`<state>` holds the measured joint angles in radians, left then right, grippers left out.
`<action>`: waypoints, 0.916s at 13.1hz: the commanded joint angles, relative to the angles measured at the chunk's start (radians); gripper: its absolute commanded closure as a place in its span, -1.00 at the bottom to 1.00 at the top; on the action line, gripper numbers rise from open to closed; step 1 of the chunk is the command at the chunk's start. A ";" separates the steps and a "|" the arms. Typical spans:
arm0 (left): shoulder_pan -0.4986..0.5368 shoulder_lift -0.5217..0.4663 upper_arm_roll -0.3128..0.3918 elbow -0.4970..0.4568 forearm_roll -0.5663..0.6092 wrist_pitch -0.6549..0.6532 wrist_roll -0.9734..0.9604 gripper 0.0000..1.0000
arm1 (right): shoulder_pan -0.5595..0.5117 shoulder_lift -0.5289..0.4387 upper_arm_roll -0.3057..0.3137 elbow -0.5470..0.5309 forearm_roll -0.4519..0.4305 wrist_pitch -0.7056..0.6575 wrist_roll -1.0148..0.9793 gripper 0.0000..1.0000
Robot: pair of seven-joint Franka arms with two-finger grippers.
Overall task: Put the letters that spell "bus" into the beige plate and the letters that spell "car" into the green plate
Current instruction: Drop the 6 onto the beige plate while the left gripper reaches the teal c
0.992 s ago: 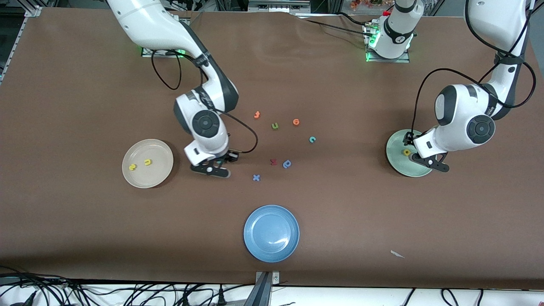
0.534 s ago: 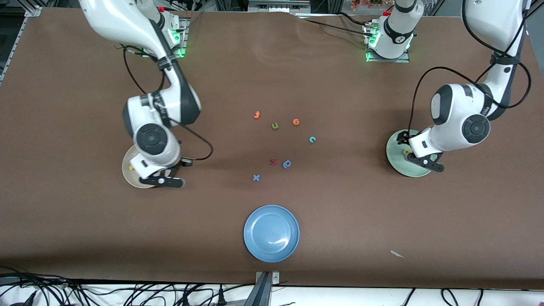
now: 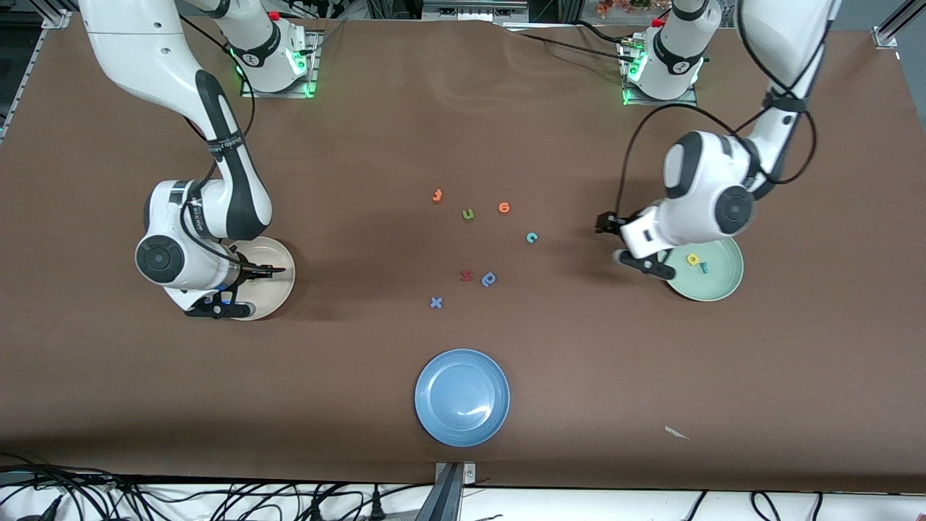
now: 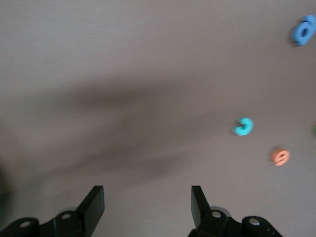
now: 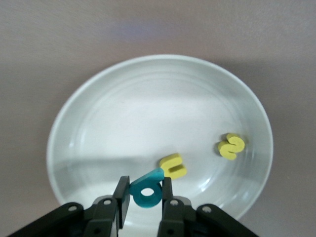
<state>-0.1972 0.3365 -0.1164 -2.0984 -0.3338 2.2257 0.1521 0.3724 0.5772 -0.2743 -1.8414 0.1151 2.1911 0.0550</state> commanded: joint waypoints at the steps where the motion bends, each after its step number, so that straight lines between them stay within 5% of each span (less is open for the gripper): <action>1: -0.027 0.002 -0.078 -0.015 -0.022 0.072 -0.161 -0.58 | 0.008 -0.050 0.007 -0.056 0.023 0.036 -0.020 -0.66; 2: -0.042 0.009 -0.109 -0.017 -0.018 0.096 -0.214 -0.58 | 0.008 -0.051 0.007 -0.052 0.034 0.033 -0.018 -0.98; 6: -0.115 0.073 -0.146 -0.023 0.013 0.213 -0.290 -0.57 | 0.005 -0.097 -0.028 0.123 0.034 -0.155 -0.018 -0.99; 9: -0.156 0.140 -0.146 -0.022 0.168 0.301 -0.409 -0.51 | 0.003 -0.102 -0.077 0.344 0.032 -0.399 -0.014 -0.99; 12: -0.163 0.168 -0.146 -0.017 0.262 0.315 -0.473 -0.51 | 0.003 -0.132 -0.126 0.453 0.031 -0.516 -0.015 -0.99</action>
<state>-0.3562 0.4930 -0.2643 -2.1262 -0.1192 2.5335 -0.2846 0.3792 0.4473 -0.3753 -1.4562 0.1241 1.7447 0.0551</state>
